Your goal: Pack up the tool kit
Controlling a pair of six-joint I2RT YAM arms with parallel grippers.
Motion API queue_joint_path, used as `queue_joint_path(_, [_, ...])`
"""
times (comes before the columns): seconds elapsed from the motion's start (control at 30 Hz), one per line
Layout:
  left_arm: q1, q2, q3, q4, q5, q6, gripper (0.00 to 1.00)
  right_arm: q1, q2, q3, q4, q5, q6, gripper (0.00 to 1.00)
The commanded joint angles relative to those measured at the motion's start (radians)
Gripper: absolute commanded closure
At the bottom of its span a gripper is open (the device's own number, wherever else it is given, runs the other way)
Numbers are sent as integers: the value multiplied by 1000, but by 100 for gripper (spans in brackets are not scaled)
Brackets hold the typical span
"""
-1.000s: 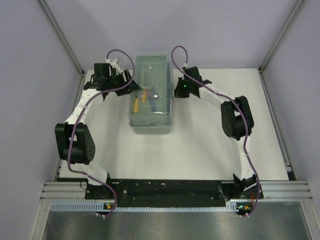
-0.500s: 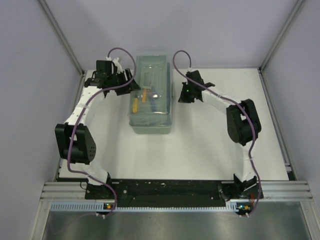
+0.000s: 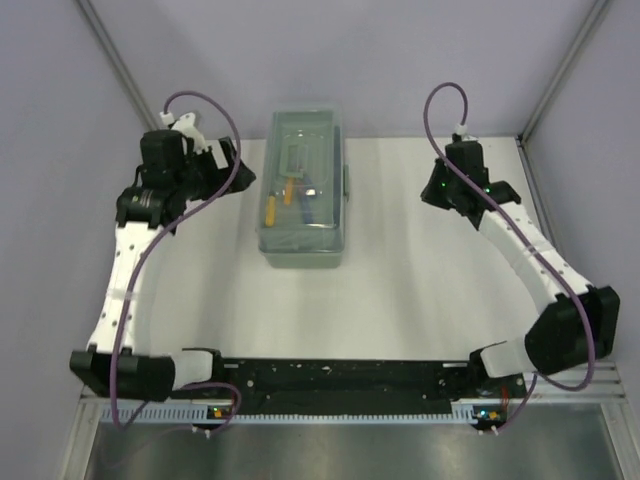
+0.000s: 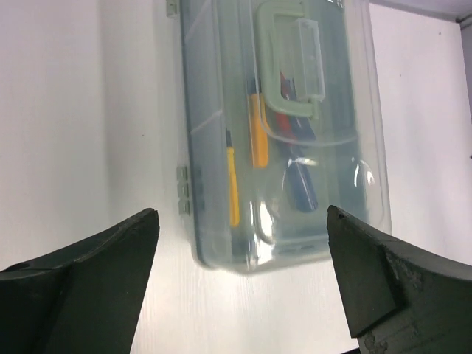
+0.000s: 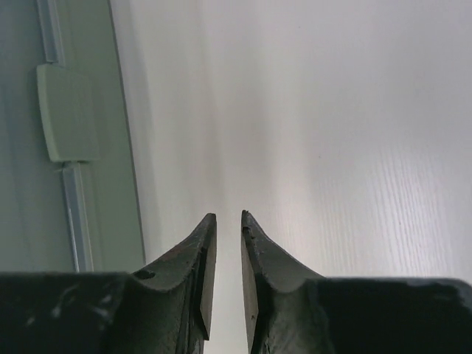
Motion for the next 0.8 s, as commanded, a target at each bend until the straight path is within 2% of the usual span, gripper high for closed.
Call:
queue_joint_path(0.0, [2,-253,-136,-28,-161,15,2,-4,-231,-49,-125,58,-20,70])
queue_joint_path(0.1, [1,-397,-212,-62,-247,-3,2,-8,-384,-88,-185,86,-25,31])
queue_joint_path(0.17, [2,-489,-247,-90,-304,21,2,-7,-485,-108,-223,107,-30,22])
queue_joint_path(0.33, [-22,-616,-232,-223,-464,25,1,-7,-694,-112,-356,156,-8,18])
queue_joint_path(0.53, [-38,-685,-305,-206,-413,20,1,-5,-878,-99,-453,256,4,17])
queue_joint_path(0.77, [-41,-683,-324,-188,-418,15,1,-5,-951,-14,-568,451,15,17])
